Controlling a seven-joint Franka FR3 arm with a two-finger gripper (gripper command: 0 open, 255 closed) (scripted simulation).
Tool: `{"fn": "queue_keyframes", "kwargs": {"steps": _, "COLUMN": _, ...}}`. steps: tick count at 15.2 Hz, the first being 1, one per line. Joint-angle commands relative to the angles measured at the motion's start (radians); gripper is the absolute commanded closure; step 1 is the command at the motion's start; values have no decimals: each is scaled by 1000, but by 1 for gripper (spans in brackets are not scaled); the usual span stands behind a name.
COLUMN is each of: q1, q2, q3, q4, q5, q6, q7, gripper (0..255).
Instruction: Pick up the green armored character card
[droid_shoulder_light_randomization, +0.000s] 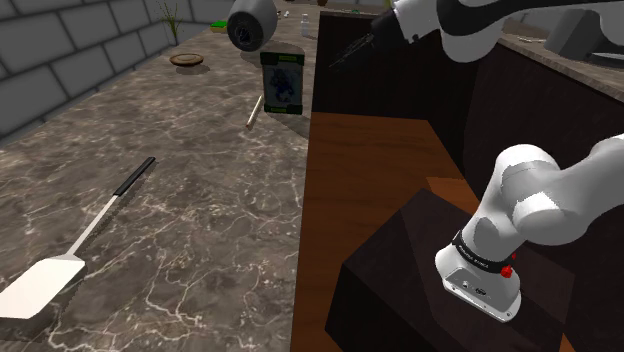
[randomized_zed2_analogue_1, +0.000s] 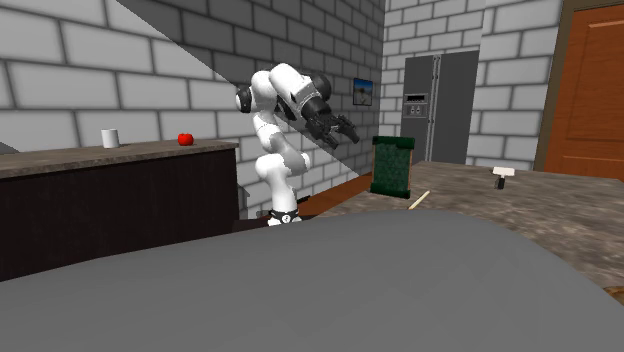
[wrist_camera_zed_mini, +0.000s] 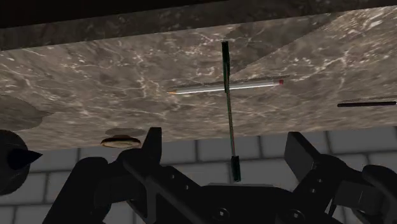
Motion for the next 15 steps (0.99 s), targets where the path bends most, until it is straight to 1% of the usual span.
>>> {"fn": "queue_keyframes", "kwargs": {"steps": 1, "q1": 137, "q2": 16, "q3": -72, "q4": 2, "q5": 87, "q6": 145, "q7": -118, "gripper": 0}}
{"fn": "queue_keyframes", "kwargs": {"steps": 2, "q1": 224, "q2": 21, "q3": -124, "q4": 8, "q5": 129, "q6": 214, "q7": -186, "gripper": 0}}
{"fn": "queue_keyframes", "kwargs": {"steps": 3, "q1": 321, "q2": 20, "q3": -184, "q4": 16, "q5": 169, "q6": 281, "q7": -256, "gripper": 0}}
{"fn": "queue_keyframes", "kwargs": {"steps": 5, "q1": 543, "q2": -7, "q3": -320, "q4": 38, "q5": 229, "q6": 417, "q7": -402, "gripper": 0}}
{"fn": "queue_keyframes", "kwargs": {"steps": 6, "q1": 577, "q2": -15, "q3": -342, "q4": 41, "q5": 226, "q6": 437, "q7": -414, "gripper": 0}}
{"fn": "queue_keyframes", "kwargs": {"steps": 12, "q1": 681, "q2": -49, "q3": -433, "q4": -15, "q5": 229, "q6": 529, "q7": -475, "gripper": 0}}
{"fn": "queue_keyframes", "kwargs": {"steps": 13, "q1": 709, "q2": -59, "q3": -459, "q4": -29, "q5": 229, "q6": 554, "q7": -492, "gripper": 0}}
{"fn": "queue_keyframes", "kwargs": {"steps": 15, "q1": 709, "q2": -59, "q3": -460, "q4": -29, "q5": 228, "q6": 554, "q7": -491, "gripper": 0}}
